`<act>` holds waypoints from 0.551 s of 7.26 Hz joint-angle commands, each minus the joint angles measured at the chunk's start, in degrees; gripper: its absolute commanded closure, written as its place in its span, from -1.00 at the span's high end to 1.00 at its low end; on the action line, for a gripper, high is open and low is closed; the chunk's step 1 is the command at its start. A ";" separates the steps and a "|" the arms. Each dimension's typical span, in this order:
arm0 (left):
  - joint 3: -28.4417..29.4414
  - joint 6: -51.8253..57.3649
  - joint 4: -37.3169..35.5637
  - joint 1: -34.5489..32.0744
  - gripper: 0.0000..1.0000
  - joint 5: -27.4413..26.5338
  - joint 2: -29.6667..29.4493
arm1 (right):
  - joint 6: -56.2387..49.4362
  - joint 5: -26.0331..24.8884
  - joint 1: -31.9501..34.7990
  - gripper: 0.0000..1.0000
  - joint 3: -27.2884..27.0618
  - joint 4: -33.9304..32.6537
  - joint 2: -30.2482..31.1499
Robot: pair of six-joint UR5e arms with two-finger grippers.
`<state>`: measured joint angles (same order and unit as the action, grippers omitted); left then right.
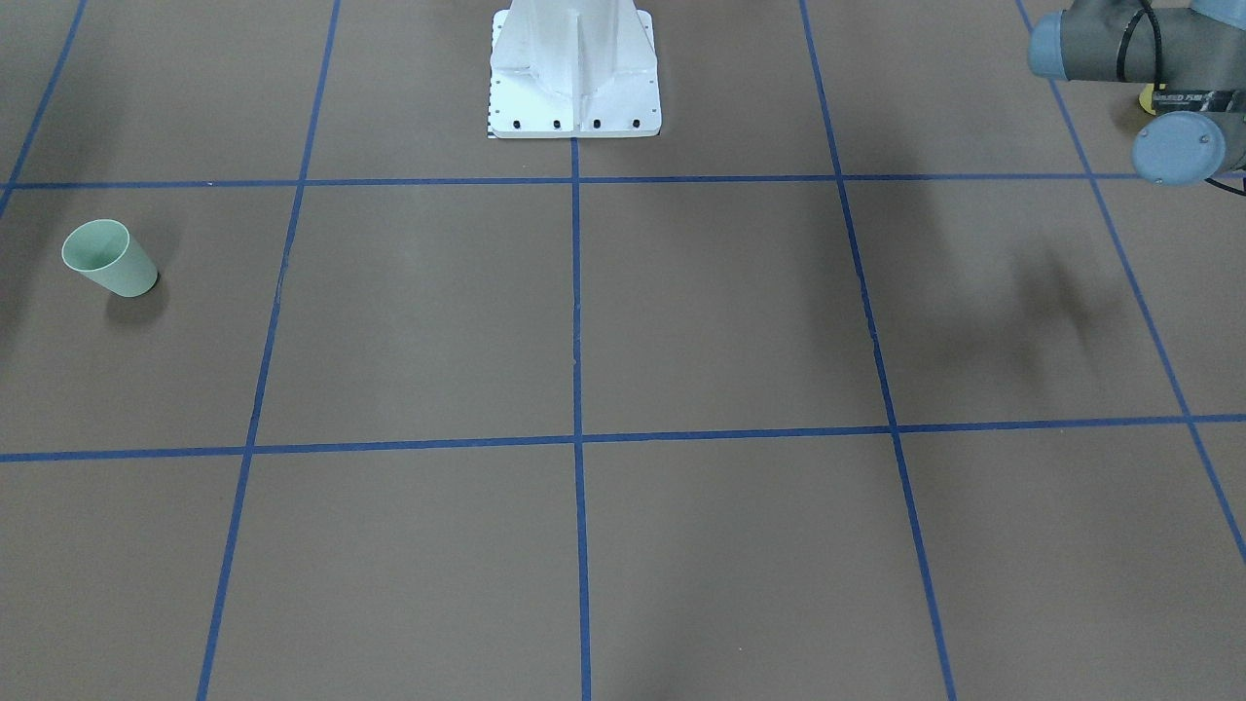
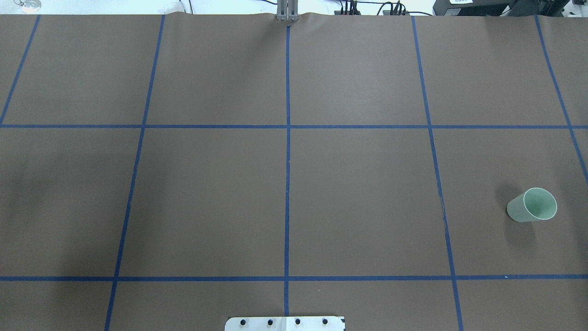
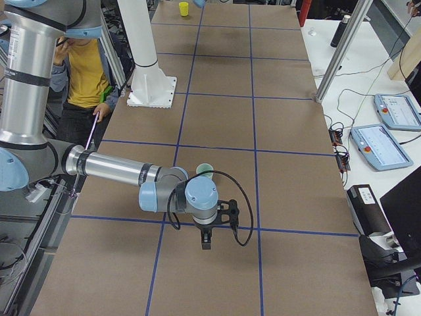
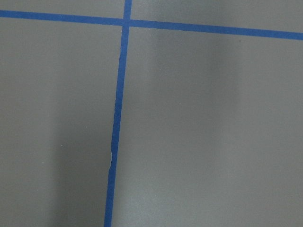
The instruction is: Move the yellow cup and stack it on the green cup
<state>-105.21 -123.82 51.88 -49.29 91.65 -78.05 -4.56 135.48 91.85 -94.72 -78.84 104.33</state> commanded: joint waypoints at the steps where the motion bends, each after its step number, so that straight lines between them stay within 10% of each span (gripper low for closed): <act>1: 0.96 -6.68 -5.28 4.97 1.00 10.69 0.00 | -0.18 0.40 0.08 1.00 0.33 0.00 0.09; 4: 9.81 -11.61 -3.55 6.22 1.00 20.73 0.09 | -0.27 0.40 -0.01 1.00 0.24 0.88 0.26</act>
<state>-99.22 -133.63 47.20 -43.37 108.56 -77.99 -4.76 135.87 91.86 -94.45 -78.36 104.56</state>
